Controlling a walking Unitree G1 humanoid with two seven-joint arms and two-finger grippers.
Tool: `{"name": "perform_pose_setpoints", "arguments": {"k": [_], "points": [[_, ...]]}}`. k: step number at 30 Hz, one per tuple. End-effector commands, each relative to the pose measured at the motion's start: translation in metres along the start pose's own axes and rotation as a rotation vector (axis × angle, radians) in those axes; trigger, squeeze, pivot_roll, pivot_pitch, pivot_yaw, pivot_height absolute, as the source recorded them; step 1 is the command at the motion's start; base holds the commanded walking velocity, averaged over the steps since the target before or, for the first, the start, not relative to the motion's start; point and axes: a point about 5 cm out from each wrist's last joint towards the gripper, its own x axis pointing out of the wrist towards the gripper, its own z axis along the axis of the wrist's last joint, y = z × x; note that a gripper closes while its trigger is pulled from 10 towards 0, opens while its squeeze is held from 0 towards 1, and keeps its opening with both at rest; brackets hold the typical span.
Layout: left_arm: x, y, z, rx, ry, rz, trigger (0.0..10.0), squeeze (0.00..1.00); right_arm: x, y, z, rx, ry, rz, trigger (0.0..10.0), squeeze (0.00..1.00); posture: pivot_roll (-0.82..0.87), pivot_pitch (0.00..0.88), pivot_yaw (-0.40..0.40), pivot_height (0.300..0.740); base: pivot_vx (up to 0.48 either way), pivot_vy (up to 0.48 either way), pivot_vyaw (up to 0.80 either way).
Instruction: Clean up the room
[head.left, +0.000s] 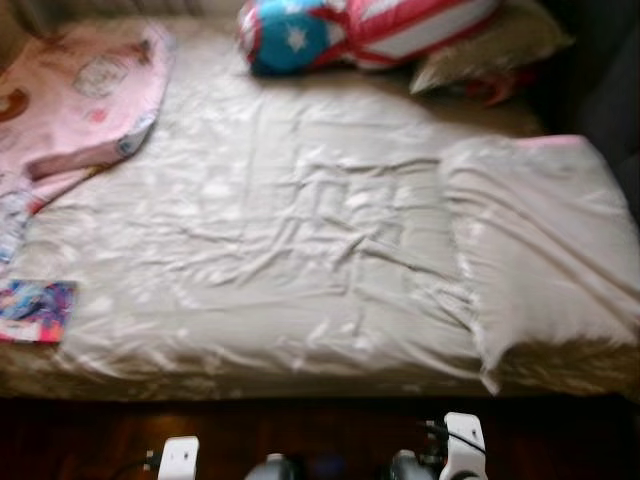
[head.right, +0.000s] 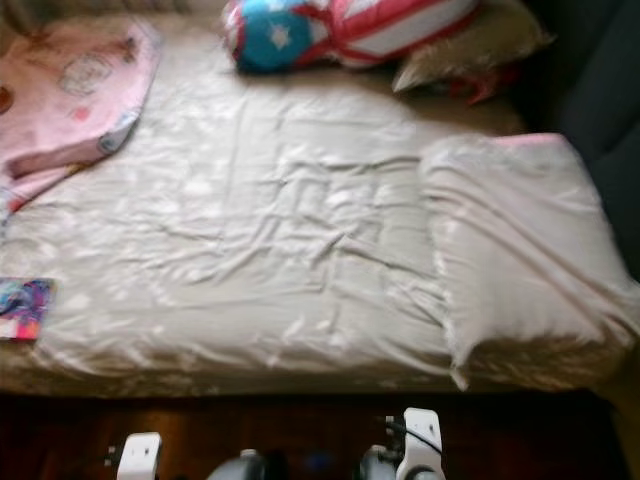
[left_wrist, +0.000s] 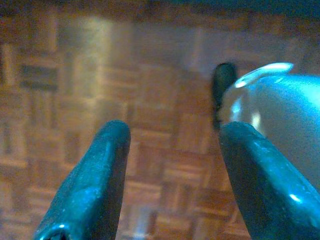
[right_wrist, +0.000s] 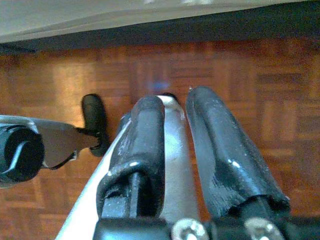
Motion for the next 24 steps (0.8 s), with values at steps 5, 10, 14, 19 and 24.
{"name": "perform_pose_setpoints", "arguments": {"k": [5,10,14,19,24], "points": [[-0.0023,-0.0027,-0.0139,-0.003,0.045,-0.005,10.0,0.00,-0.0051,-0.0067,-0.0193,0.011,0.065,-0.020,10.0,0.00,-0.04,0.254,0.024,0.730,0.000,0.406,0.00],[-0.0024,-0.0022,-0.0141,-0.003,0.045,-0.005,10.0,0.00,-0.0051,-0.0067,-0.0194,0.009,0.065,-0.019,10.0,0.00,-0.04,0.256,0.023,0.730,0.000,0.404,0.00],[-0.0024,-0.0017,-0.0141,-0.005,0.045,-0.004,10.0,0.00,-0.0052,-0.0070,-0.0195,0.009,0.066,-0.018,10.0,0.00,-0.04,0.256,0.024,0.730,0.000,0.404,0.00],[-0.0030,0.0016,-0.0153,-0.006,0.049,0.001,10.0,0.00,-0.0052,-0.0073,-0.0194,0.009,0.065,-0.020,10.0,0.00,-0.04,0.255,0.023,0.730,0.000,0.403,0.00],[-0.0039,0.0058,-0.0172,-0.010,0.053,0.008,10.0,0.00,-0.0052,-0.0075,-0.0192,0.007,0.065,-0.021,10.0,0.00,-0.04,0.255,0.021,0.730,0.000,0.405,0.00]]}}
